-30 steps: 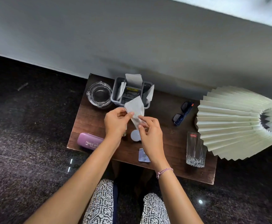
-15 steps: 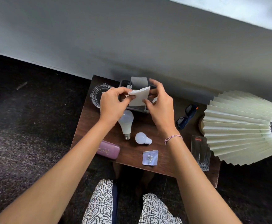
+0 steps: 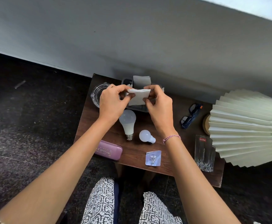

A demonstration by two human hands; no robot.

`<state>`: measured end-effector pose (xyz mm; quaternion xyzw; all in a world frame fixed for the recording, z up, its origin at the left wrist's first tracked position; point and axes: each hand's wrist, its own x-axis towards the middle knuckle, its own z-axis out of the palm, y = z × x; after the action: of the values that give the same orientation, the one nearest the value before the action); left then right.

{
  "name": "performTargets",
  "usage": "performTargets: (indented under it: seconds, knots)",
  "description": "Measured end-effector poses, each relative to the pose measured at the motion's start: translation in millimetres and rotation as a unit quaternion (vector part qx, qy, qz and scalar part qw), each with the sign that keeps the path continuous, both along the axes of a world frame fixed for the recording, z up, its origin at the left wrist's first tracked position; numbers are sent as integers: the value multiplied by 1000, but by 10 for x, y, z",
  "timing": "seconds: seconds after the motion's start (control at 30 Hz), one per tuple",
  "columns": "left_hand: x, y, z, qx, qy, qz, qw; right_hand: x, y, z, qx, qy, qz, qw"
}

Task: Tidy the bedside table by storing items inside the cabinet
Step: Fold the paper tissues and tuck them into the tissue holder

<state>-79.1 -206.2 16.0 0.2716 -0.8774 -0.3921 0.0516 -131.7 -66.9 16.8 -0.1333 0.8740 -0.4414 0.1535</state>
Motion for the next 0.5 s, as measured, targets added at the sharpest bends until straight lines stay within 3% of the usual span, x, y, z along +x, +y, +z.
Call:
performTargets:
  seconds: [0.33,0.5]
  knots:
    - [102,-52,-171,-81,-14,-83,993,65,78,-179,129,15,31,991]
    - [95,-38,-205,-128,-26,-101,986,95,75,-230,145,47,45,987]
